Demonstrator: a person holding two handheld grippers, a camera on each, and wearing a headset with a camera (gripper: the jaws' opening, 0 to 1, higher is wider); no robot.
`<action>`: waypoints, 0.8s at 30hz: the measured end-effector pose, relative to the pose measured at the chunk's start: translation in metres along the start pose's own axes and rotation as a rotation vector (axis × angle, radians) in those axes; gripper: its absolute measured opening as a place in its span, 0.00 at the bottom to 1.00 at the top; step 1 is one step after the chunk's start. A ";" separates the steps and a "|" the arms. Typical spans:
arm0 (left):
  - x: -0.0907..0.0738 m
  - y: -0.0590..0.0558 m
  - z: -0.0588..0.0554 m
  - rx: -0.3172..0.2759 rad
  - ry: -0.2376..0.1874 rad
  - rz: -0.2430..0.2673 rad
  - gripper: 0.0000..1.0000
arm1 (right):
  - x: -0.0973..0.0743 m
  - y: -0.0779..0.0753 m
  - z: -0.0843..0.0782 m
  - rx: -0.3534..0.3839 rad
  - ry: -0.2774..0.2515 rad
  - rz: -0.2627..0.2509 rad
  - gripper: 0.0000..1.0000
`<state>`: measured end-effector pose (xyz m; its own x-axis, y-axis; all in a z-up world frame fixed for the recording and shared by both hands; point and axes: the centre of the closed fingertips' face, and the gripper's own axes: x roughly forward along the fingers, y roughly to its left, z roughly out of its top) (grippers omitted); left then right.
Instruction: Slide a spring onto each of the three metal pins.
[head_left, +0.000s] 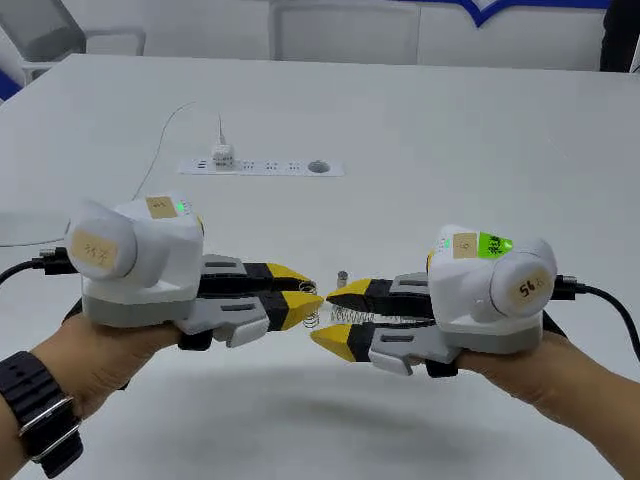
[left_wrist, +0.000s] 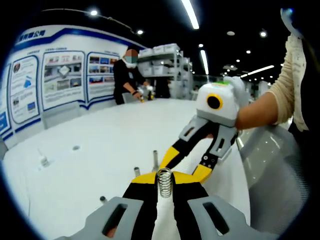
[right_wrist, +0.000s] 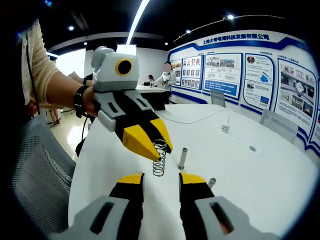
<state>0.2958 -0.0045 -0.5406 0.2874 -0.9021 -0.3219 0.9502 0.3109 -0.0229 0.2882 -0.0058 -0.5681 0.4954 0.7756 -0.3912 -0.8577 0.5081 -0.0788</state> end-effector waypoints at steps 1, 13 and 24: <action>-0.001 0.002 0.000 -0.001 -0.001 0.004 0.10 | -0.002 0.000 0.001 0.000 -0.001 -0.003 0.30; -0.018 0.038 0.005 0.005 -0.005 0.084 0.10 | -0.024 -0.002 -0.002 -0.009 0.022 -0.040 0.39; -0.022 0.072 0.009 0.013 0.016 0.138 0.10 | -0.042 -0.005 -0.009 -0.009 0.031 -0.080 0.41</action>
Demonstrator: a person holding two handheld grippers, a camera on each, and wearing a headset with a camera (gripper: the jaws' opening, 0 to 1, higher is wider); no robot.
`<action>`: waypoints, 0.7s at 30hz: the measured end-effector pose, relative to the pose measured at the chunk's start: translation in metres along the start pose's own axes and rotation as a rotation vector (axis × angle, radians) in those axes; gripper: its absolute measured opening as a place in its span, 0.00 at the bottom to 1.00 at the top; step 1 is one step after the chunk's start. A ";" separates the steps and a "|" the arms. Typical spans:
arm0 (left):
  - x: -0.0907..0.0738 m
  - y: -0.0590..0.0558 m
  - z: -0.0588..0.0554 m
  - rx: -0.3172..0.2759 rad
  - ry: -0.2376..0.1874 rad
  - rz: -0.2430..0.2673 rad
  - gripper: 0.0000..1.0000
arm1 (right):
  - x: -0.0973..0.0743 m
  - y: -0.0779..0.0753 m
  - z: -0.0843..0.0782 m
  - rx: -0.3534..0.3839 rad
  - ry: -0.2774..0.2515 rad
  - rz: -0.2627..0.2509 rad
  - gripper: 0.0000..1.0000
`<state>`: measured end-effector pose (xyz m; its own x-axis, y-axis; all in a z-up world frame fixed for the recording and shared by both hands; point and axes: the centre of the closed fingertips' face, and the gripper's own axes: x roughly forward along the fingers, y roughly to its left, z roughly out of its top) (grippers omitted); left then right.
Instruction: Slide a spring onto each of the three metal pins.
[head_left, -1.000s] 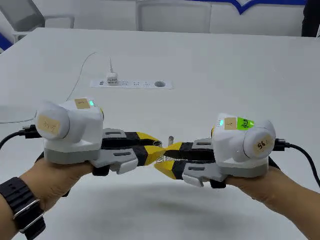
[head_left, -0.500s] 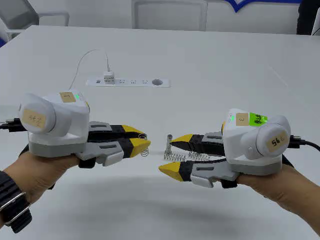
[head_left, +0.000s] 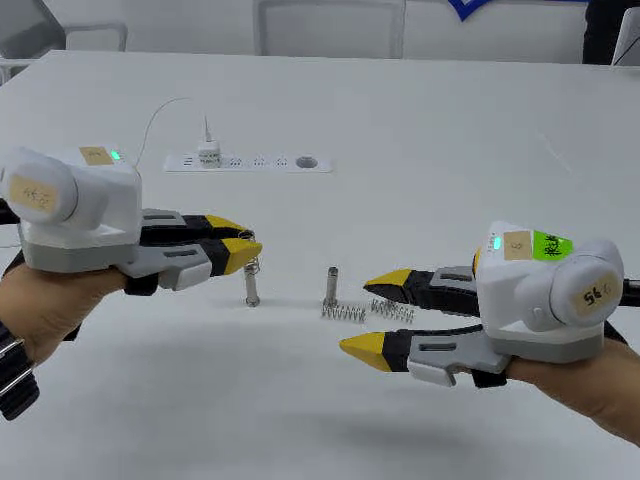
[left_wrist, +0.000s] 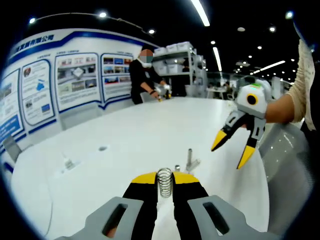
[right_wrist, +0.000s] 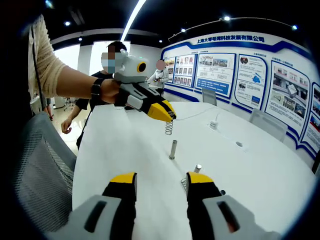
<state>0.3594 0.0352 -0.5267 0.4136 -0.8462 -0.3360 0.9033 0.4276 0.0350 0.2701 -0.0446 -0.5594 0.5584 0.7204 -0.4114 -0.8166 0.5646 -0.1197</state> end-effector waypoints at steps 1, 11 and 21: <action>0.001 0.002 0.000 0.000 0.003 0.003 0.10 | -0.001 -0.001 -0.001 0.001 0.002 -0.003 0.41; 0.008 0.015 -0.010 -0.013 0.028 0.021 0.10 | -0.016 -0.013 -0.010 0.024 0.004 -0.056 0.48; 0.014 0.021 -0.019 -0.022 0.056 0.024 0.10 | -0.026 -0.021 -0.014 0.061 -0.013 -0.084 0.66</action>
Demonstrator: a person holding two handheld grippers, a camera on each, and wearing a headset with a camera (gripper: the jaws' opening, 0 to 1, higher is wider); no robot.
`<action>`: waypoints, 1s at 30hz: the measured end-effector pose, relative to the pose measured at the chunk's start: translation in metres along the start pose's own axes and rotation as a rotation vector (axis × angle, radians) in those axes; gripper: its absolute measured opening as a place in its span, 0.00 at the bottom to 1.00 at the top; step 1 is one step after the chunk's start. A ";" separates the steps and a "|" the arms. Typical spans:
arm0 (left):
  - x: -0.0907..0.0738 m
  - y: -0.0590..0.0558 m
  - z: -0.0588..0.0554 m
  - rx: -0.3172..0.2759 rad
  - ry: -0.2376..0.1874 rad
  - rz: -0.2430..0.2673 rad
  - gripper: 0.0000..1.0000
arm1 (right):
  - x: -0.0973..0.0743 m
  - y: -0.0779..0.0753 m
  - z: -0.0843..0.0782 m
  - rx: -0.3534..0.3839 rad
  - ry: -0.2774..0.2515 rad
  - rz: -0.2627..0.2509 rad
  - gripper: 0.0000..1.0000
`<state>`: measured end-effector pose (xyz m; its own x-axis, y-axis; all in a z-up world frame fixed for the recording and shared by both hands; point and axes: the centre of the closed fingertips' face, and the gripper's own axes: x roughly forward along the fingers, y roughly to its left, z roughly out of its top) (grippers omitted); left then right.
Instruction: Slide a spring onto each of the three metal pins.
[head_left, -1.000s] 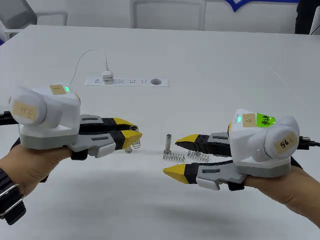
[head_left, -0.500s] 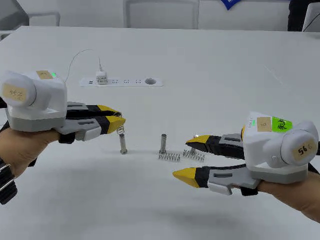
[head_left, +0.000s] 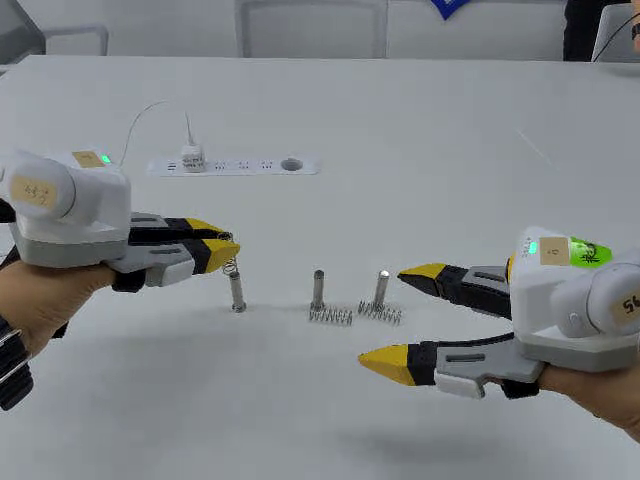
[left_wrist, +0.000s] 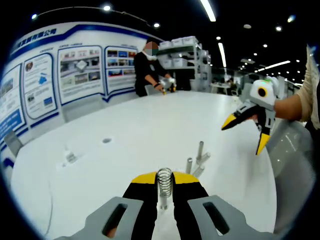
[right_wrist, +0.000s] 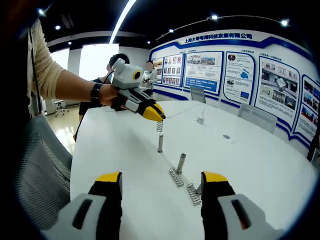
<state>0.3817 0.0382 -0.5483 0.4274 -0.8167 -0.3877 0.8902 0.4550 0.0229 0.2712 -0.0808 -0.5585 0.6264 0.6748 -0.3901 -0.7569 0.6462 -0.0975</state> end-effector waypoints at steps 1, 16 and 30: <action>0.000 0.000 0.000 0.002 -0.002 0.000 0.10 | -0.001 -0.001 0.001 0.003 -0.011 -0.004 0.68; 0.006 0.003 -0.005 -0.015 0.011 0.002 0.10 | 0.001 -0.001 0.006 0.037 -0.048 -0.009 0.82; 0.011 0.000 -0.008 -0.023 0.007 -0.003 0.10 | 0.000 -0.001 0.004 0.040 -0.042 -0.012 0.80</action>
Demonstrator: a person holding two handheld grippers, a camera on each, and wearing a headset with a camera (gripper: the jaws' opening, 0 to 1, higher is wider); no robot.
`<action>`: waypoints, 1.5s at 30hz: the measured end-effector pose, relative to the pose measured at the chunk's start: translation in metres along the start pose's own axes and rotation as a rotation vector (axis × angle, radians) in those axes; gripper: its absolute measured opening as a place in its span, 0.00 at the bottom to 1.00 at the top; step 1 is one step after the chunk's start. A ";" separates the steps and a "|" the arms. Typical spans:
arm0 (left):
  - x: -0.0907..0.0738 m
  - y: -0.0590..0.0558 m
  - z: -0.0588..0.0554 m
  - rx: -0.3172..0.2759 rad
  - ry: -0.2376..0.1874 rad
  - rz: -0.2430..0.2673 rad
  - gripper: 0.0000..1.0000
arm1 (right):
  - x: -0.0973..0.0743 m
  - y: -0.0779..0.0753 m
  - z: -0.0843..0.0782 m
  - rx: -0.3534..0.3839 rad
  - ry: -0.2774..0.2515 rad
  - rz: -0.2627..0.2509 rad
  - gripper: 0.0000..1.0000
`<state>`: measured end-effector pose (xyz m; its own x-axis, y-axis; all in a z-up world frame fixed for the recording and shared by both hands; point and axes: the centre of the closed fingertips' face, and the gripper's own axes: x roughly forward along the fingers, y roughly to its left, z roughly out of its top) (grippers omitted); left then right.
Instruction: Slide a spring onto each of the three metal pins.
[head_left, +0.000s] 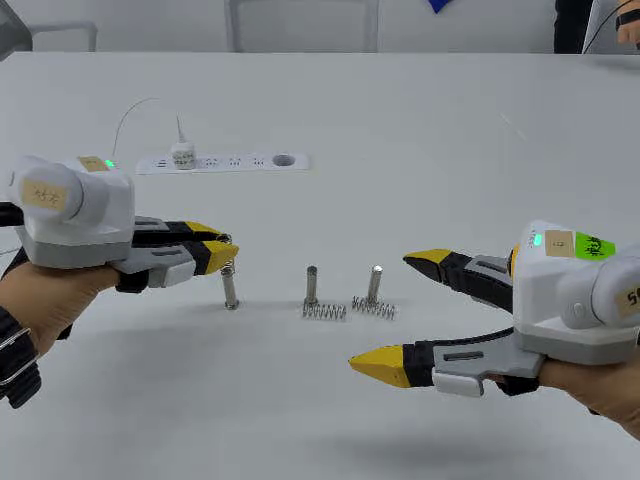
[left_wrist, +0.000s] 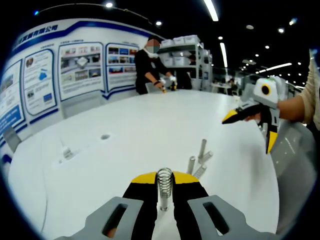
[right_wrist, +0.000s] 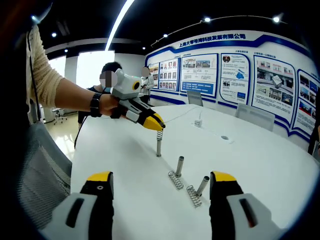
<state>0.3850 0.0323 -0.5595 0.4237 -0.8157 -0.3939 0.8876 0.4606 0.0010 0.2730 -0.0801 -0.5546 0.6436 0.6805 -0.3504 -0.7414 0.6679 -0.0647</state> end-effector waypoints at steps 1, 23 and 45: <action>0.000 0.000 0.000 -0.001 -0.001 0.001 0.10 | 0.000 0.000 0.000 0.000 0.001 0.000 0.80; 0.001 0.002 -0.008 -0.012 0.011 0.007 0.10 | 0.001 0.001 -0.001 0.005 0.005 0.002 0.79; 0.012 0.000 -0.035 -0.025 0.045 0.014 0.10 | 0.003 0.003 -0.005 0.009 0.013 0.012 0.78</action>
<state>0.3839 0.0349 -0.5966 0.4267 -0.7929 -0.4350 0.8768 0.4805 -0.0159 0.2717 -0.0770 -0.5603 0.6321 0.6846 -0.3630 -0.7473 0.6624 -0.0522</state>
